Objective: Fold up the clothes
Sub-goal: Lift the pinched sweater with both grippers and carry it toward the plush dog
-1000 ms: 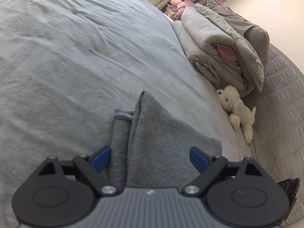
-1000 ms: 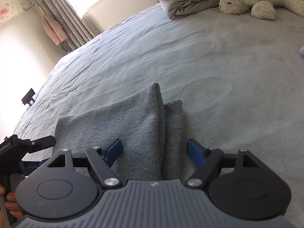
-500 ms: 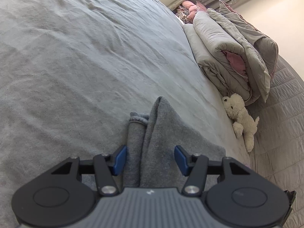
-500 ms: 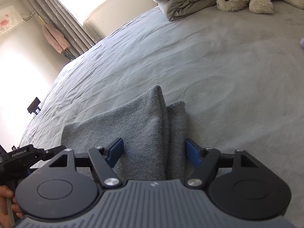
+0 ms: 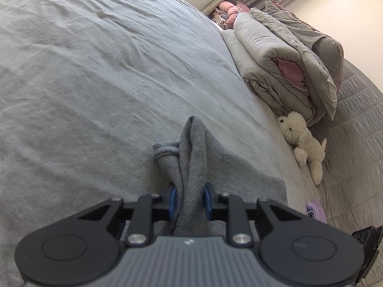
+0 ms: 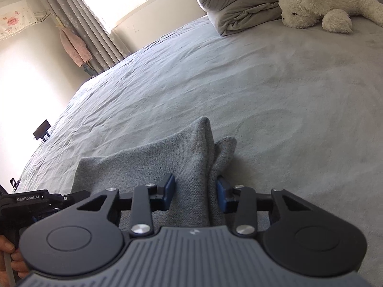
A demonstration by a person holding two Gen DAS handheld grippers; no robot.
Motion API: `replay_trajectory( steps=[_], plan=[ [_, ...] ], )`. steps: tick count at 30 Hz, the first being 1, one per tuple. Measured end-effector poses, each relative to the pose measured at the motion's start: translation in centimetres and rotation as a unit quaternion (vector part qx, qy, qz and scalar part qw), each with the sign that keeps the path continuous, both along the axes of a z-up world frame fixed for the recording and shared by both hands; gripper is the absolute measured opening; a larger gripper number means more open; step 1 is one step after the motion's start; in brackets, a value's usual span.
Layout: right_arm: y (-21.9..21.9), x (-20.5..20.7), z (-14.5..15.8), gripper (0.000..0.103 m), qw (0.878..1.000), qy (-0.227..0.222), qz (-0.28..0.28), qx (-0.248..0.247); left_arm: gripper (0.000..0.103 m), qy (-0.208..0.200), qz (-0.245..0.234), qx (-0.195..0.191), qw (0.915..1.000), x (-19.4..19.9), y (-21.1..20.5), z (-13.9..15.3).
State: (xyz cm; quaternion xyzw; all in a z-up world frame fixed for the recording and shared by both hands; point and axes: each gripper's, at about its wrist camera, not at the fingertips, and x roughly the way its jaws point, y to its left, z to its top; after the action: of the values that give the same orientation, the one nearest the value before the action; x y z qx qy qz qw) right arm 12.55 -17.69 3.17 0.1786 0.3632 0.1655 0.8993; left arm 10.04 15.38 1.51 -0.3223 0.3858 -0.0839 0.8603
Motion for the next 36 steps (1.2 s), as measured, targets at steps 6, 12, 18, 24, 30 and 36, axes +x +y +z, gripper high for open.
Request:
replay_trajectory(
  steps=[6, 12, 18, 24, 30, 36],
  plan=[
    [1.0, -1.1, 1.7, 0.024, 0.998, -0.050, 0.008, -0.038, 0.019, -0.038, -0.015, 0.050, 0.9979, -0.8, -1.4, 1.9],
    [1.4, -1.7, 2.6, 0.023, 0.996, -0.075, 0.019, -0.051, 0.018, -0.064, -0.026, 0.068, 0.9953, -1.3, -2.2, 3.3],
    [1.6, -2.1, 3.2, 0.020, 0.994, -0.092, 0.021, -0.063, 0.018, -0.070, -0.026, 0.076, 0.9943, -1.5, -2.4, 3.6],
    [1.6, -2.6, 4.1, 0.019, 0.992, -0.110, 0.022, -0.063, 0.018, -0.077, -0.023, 0.068, 0.9945, -1.9, -2.3, 4.2],
    [1.5, -1.9, 3.1, 0.019, 0.994, -0.086, 0.014, -0.065, 0.018, -0.055, -0.012, 0.074, 0.9956, -1.1, -2.2, 3.2],
    [1.3, -1.3, 2.0, 0.019, 0.995, -0.069, 0.001, -0.066, 0.050, -0.032, -0.003, 0.083, 0.9960, 0.1, -1.5, 1.5]
  ],
)
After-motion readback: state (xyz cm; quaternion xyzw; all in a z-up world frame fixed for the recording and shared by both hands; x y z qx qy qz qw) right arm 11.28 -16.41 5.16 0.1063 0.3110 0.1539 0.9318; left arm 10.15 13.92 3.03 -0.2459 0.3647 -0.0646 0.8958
